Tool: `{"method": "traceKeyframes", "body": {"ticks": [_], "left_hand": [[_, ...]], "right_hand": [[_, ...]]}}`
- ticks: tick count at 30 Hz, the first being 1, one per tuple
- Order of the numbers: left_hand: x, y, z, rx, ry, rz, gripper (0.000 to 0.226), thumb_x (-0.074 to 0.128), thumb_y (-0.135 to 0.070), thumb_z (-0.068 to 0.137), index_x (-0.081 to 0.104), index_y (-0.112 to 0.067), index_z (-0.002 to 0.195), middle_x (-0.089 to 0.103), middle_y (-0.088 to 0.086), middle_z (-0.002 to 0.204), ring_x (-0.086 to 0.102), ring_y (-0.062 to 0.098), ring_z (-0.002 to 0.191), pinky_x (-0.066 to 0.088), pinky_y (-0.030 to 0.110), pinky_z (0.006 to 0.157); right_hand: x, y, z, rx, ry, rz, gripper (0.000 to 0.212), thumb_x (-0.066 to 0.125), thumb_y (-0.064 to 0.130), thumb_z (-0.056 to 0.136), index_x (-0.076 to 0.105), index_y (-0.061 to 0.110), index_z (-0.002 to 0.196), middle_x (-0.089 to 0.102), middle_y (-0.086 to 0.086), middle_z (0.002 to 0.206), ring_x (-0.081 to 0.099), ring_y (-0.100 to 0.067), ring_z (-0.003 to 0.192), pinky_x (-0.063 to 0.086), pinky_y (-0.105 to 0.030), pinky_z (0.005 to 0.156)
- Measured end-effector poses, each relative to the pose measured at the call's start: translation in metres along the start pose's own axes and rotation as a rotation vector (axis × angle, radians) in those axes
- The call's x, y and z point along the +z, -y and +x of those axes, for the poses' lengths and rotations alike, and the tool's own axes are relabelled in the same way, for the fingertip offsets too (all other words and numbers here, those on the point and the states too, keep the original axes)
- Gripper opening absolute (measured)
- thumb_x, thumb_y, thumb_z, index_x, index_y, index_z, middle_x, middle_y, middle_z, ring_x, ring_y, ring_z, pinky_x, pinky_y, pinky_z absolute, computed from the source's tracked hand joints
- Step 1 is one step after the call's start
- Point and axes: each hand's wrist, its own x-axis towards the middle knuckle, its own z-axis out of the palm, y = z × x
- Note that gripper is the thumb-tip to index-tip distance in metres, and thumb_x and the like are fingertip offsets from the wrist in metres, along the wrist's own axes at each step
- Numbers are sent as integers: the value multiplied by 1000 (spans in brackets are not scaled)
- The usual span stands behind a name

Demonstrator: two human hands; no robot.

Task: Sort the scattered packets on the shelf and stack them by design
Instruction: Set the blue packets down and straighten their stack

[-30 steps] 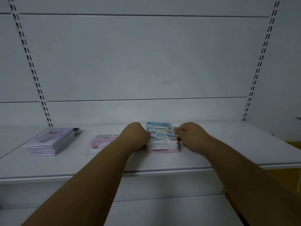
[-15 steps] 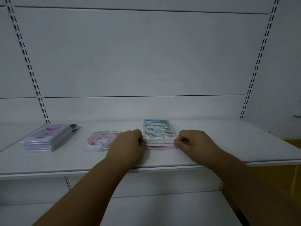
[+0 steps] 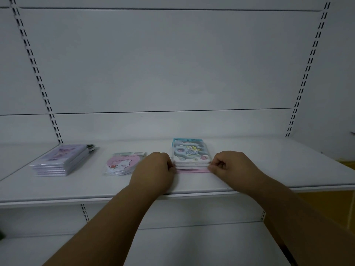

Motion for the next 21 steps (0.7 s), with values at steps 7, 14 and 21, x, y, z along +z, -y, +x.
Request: {"method": "traceKeyframes", "body": {"ticks": [7,14,21], "left_hand": [[1,0,-1,20,-16,-2,15,58,-32,93,67,-20,95,64,-1,99,59,17,90,45,27,75],[0,0,-2,1,-19,-22,17,59,-32,93,68,-19,96,65,-1,98,60,16,89,48,28,76],[0,1,-1,-21,-5,-17,18,59,-34,93,69,-20,98,65,-1,97,58,16,84,48,29,75]], "right_hand": [[-1,-1,0,4,3,28,18,65,31,89,69,14,83,59,7,72,53,-10,70,37,-19,60],[-1,1,2,54,-26,88,13,69,30,86,70,17,86,63,6,75,54,-7,68,39,-17,59],[-3,2,1,60,1,102,14,70,30,85,72,15,85,68,2,78,57,-9,69,40,-18,59]]}}
